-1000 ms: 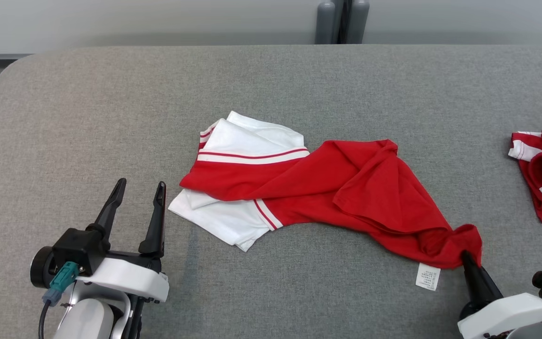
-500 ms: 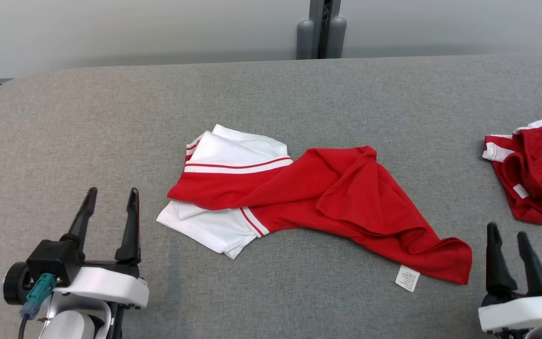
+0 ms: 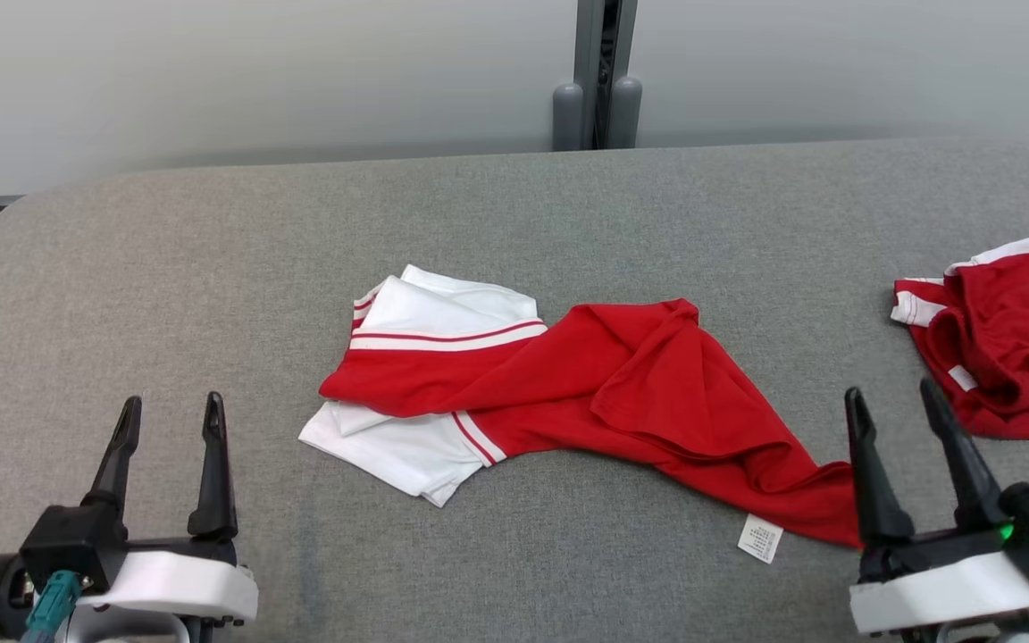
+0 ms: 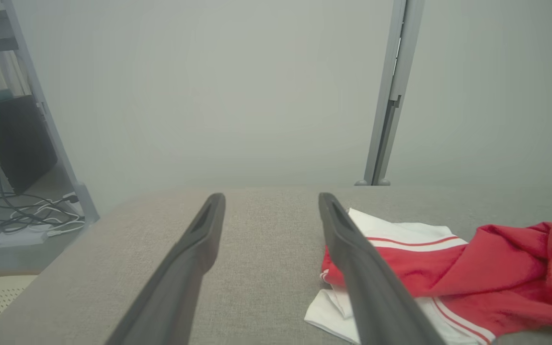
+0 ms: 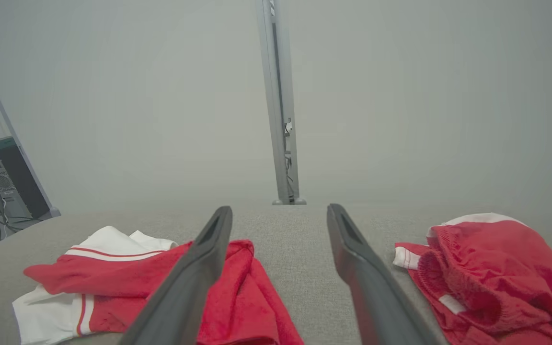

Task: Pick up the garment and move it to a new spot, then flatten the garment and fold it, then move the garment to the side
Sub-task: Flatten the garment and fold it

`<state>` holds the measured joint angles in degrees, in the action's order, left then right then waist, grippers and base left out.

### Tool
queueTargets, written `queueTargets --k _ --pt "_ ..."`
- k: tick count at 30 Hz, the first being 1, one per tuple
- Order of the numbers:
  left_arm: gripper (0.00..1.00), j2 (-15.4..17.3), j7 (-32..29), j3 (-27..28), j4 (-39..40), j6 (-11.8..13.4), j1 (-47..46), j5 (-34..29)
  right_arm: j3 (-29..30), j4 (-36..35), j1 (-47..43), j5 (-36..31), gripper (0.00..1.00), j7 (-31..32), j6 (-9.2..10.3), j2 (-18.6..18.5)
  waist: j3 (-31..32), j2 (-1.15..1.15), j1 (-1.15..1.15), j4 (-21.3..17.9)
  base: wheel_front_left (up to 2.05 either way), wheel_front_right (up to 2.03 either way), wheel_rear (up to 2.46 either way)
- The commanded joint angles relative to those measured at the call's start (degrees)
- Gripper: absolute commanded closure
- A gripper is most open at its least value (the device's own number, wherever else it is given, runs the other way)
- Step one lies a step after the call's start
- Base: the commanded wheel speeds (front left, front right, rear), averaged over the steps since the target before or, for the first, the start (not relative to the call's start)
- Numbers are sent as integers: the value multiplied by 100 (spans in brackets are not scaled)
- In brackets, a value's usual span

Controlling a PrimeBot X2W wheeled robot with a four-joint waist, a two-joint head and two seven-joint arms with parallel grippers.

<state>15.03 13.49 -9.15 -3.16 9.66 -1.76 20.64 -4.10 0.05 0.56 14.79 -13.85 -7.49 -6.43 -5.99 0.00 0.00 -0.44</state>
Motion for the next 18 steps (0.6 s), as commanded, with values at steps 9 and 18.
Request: queueTargets --k 9,18 --pt "0 -3 -55 72 191 203 510 77 -360 116 -702 -216 0 22 -1 182 253 0 0 -31 0 0 0" --pt "0 72 -157 67 360 258 527 91 -422 97 -655 -229 0 49 -1 273 214 0 0 -95 0 0 0"
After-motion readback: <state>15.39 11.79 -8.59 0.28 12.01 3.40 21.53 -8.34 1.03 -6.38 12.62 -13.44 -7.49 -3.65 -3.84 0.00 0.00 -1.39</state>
